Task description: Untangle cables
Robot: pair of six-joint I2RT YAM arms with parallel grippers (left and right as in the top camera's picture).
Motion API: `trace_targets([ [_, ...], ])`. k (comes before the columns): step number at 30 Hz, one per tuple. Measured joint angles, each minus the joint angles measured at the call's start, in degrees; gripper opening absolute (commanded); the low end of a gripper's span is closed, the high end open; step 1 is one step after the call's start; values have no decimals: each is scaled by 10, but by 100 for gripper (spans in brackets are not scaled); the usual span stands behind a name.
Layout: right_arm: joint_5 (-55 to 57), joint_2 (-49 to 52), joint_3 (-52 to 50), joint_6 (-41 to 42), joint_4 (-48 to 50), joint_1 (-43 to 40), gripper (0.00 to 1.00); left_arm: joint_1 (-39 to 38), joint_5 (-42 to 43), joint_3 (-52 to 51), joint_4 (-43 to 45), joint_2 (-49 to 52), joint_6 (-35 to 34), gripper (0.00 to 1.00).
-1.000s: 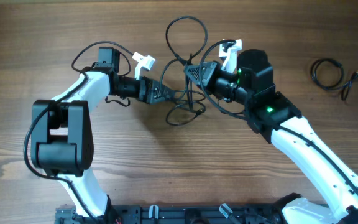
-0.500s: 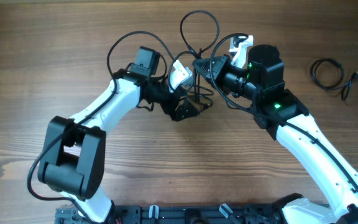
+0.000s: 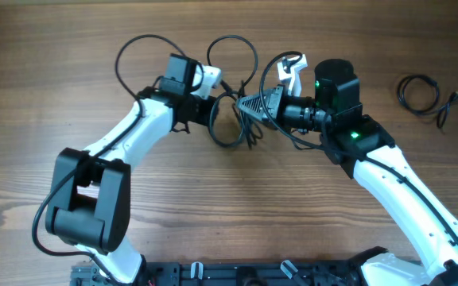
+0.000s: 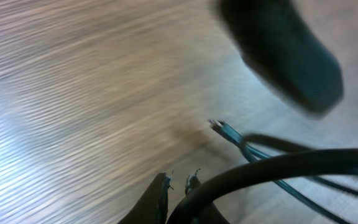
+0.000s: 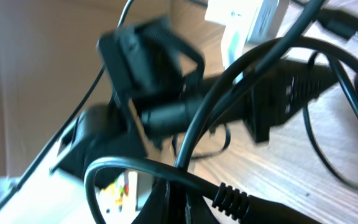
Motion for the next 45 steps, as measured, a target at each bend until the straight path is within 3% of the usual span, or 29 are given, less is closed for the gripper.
trace_targets([
  [3,-34,0,1,-34,-38,0,8,37,-25,0,-2,0,-50,12],
  [6,-46,0,1,-76,-90,0,36,82,-38,0,-12,0,-86,12],
  [7,-49,0,0,-85,-96,0,53,96,-48,0,-14,0,-100,12],
  [9,-54,0,1,-108,-129,0,76,111,-61,0,-21,0,-117,12],
  [14,-13,0,2,-181,-221,0,85,125,-71,0,-22,0,-132,12],
  [17,72,0,3,-199,-266,0,84,125,-73,0,-22,0,-133,13],
  [20,110,0,3,-214,-267,2,76,125,-73,0,-22,0,-133,13],
  [24,142,31,3,-228,-240,45,73,125,-73,0,-22,0,-143,13],
  [29,226,155,2,-228,-124,143,66,125,-73,0,-22,0,-150,13],
  [36,370,265,3,-233,64,218,62,125,-74,0,-22,0,-150,13],
  [43,450,341,8,-237,136,249,60,125,-75,0,-22,0,-154,13],
  [45,456,342,9,-237,137,249,42,125,-75,0,-22,0,-154,13],
])
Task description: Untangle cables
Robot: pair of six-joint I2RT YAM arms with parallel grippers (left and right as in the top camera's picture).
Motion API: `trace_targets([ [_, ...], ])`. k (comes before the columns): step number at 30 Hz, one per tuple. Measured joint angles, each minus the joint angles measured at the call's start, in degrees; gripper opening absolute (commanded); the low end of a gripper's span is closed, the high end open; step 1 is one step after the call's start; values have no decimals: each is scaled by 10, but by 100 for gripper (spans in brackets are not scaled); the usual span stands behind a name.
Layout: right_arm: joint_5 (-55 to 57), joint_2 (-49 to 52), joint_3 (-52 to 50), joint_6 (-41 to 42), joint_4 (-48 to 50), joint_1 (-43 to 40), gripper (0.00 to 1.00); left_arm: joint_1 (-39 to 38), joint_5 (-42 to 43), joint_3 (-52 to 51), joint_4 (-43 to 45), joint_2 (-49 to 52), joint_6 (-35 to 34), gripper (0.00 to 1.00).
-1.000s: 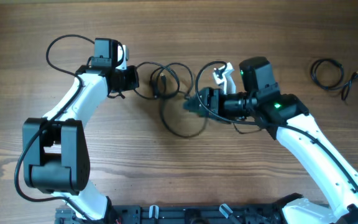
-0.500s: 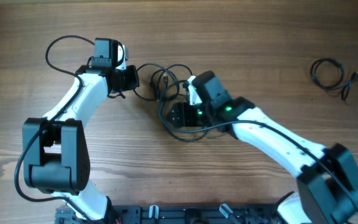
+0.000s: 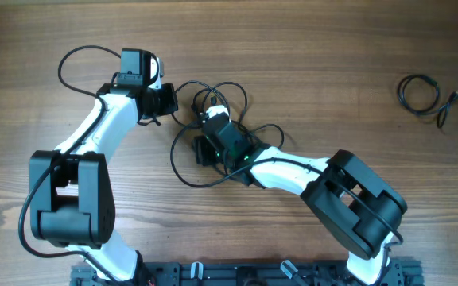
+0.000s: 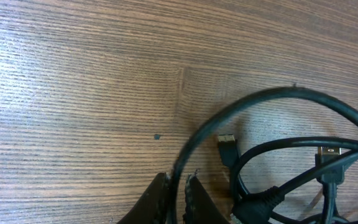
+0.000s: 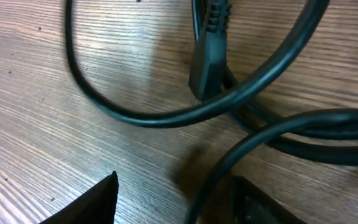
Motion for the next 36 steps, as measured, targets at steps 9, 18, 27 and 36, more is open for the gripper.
trace_targets([
  [9,-156,-3,-1,19,-4,-19,4,0,0,0,0,0,0,12],
  [18,-509,-142,-2,34,-14,-131,4,-2,52,0,2,0,24,60],
  [27,-760,-142,-2,61,43,-155,4,-41,139,-8,33,0,148,70],
  [36,-832,-142,-2,152,110,-214,4,-54,18,-14,34,1,78,94],
])
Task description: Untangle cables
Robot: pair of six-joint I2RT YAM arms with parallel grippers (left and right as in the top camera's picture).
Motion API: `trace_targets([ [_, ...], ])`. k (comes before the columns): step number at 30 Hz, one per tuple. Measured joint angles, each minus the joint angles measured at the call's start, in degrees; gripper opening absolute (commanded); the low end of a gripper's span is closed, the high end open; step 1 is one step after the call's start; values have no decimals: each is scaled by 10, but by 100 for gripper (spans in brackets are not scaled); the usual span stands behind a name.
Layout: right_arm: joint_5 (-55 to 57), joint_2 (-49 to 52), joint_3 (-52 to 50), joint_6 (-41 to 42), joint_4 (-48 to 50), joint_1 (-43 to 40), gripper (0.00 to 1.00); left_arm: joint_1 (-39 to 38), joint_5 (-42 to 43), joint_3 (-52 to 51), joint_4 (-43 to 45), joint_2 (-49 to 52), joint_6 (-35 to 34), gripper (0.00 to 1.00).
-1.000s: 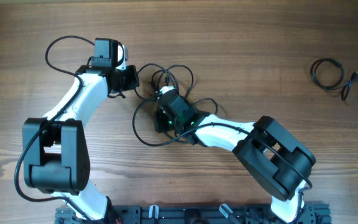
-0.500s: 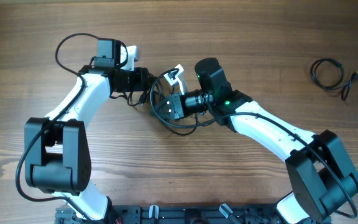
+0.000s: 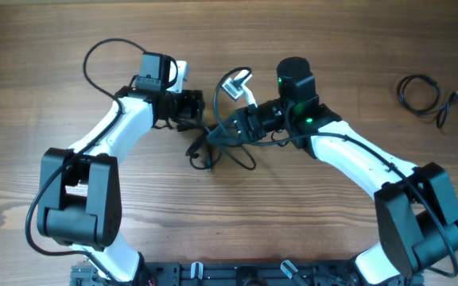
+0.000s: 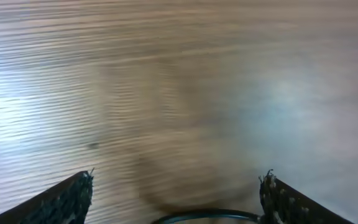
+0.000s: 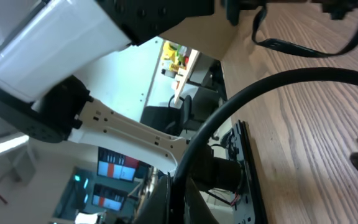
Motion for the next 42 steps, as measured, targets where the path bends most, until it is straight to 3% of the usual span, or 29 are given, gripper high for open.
trace_targets([
  [5,0,0,0,12,6,-23,4,32,-54,-1,-16,0,-70,98],
  [8,1,0,0,12,6,-28,4,64,-44,-1,-35,0,-111,94],
  [11,2,0,0,12,6,-28,4,137,92,-1,-64,-2,-105,93],
  [15,3,0,0,12,6,-28,4,196,349,-4,-182,-27,-17,94],
  [16,3,0,0,12,6,-28,4,195,377,-7,-200,-28,-15,95],
  [18,3,0,0,12,6,-28,4,190,409,-36,-196,-30,-36,86],
  [22,4,0,0,12,7,-28,4,188,431,-111,-122,-30,-177,78],
  [27,5,0,0,12,6,-28,4,175,437,-143,-125,-30,-367,92],
  [32,5,0,0,12,6,-28,4,124,442,-145,-104,-30,-507,91],
  [34,5,0,0,12,6,-28,4,98,443,-146,-61,-30,-545,76],
  [35,5,0,0,12,6,-28,4,91,442,-146,-49,-30,-557,56],
  [36,5,0,0,12,6,-28,4,81,436,-146,-31,-30,-570,26],
  [37,5,0,0,12,6,-28,4,77,425,-146,-27,-31,-577,11],
  [38,5,0,0,12,6,-28,4,77,412,-146,-22,-30,-581,4],
  [42,5,0,0,12,6,-28,4,78,296,-146,-15,-31,-584,4],
])
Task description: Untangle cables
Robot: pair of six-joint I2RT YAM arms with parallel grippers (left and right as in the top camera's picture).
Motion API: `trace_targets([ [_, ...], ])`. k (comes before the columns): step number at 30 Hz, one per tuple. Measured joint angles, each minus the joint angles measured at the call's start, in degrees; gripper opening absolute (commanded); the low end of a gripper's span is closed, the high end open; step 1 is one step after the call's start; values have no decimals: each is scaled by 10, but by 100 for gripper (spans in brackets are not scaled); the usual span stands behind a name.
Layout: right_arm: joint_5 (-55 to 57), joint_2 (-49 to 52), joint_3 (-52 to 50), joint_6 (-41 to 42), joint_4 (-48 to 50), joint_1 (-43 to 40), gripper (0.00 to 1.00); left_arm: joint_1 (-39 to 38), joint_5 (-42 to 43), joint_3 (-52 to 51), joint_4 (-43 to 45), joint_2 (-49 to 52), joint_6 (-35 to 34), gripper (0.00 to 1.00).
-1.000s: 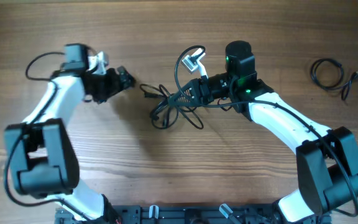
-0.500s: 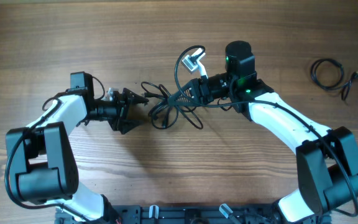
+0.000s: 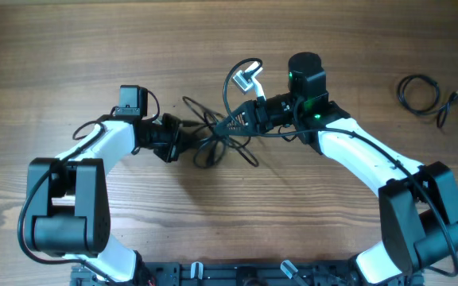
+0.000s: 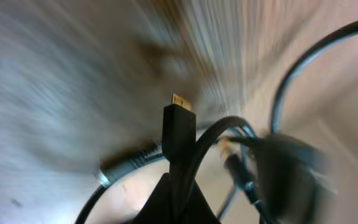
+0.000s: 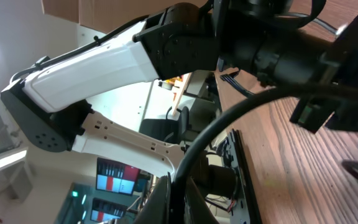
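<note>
A tangle of black cables [image 3: 213, 137] lies at the table's middle, between both arms. My left gripper [image 3: 170, 139] is at the tangle's left side, shut on a black cable [image 4: 194, 155] beside a gold-tipped plug [image 4: 179, 127]; the view is blurred. My right gripper [image 3: 238, 119] sits at the tangle's upper right, shut on a black cable [image 5: 229, 118] that arcs up from its fingertips. In the right wrist view the left arm [image 5: 110, 62] fills the top.
A separate coiled black cable [image 3: 421, 93] lies alone at the far right of the wooden table [image 3: 308, 214]. A white-tipped loop [image 3: 245, 75] rises just behind the right gripper.
My left gripper was open above the tangle's upper left; now it is lower and further left, shut on a black cable. The right gripper stays shut on its cable, nearly unmoved.
First both grippers were shut on cables at the centre. Then the left held a cable at the upper left while the right was open low over the tangle. Then the right was shut on a cable, the left open. Now both hold cables.
</note>
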Motion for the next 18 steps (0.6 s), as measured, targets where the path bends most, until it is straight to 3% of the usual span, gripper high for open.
trace_targets([
  [4,1,0,0,0,0,-15,4,29,-100,0,-8,-10,39,4],
  [7,4,0,0,0,0,-49,4,92,-143,3,-23,-17,59,4],
  [14,4,0,0,0,-2,-149,4,327,-216,4,-44,-18,71,4],
  [18,20,0,0,-22,-60,-219,4,347,-242,4,-56,-18,73,4],
])
